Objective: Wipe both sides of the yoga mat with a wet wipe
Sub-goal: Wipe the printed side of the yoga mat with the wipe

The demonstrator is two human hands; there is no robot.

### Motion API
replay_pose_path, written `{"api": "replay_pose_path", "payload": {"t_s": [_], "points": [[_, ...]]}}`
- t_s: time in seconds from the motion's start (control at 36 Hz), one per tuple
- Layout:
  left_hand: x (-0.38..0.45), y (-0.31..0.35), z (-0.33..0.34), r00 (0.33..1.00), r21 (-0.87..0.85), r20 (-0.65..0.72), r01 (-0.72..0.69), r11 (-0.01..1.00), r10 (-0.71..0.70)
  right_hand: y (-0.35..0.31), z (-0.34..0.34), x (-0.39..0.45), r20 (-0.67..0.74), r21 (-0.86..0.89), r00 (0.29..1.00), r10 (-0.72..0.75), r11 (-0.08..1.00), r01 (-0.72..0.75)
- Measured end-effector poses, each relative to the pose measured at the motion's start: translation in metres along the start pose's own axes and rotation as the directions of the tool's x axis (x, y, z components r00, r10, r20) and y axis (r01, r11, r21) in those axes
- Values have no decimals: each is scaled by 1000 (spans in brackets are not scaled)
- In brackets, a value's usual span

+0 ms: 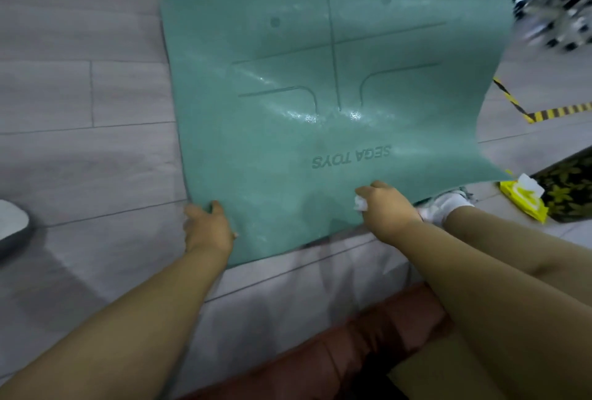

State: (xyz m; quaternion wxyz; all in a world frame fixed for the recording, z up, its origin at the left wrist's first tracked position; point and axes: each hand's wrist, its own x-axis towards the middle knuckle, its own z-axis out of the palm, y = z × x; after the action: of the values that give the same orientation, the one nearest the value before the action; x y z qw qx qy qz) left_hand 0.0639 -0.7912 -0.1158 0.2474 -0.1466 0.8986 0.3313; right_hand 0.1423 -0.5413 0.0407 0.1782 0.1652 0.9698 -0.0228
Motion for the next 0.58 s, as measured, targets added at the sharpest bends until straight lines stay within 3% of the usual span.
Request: {"api": "replay_pose_path", "payload": {"t_s": [0.08, 0.22, 0.28, 0.39, 0.58], "points": [[-6, 0, -4, 999, -47, -33, -21, 999, 19, -5, 9, -8, -54, 75, 997, 48, 996, -44], [-19, -15, -14, 994, 247, 33, -106, 963, 101, 3, 46, -9, 7, 44, 998, 63, 997, -64], [-22, -13, -23, 984, 413, 121, -169, 895, 130, 16, 60, -4, 36, 38, 995, 91, 995, -93], [-28, -8, -33, 985, 655, 104, -172, 736, 137, 49, 77, 8, 19, 73, 985, 174, 982, -174], [-30, -8, -25, 988, 689, 101, -154, 709, 117, 87, 91, 44, -65, 271, 939, 336, 912, -308]]}}
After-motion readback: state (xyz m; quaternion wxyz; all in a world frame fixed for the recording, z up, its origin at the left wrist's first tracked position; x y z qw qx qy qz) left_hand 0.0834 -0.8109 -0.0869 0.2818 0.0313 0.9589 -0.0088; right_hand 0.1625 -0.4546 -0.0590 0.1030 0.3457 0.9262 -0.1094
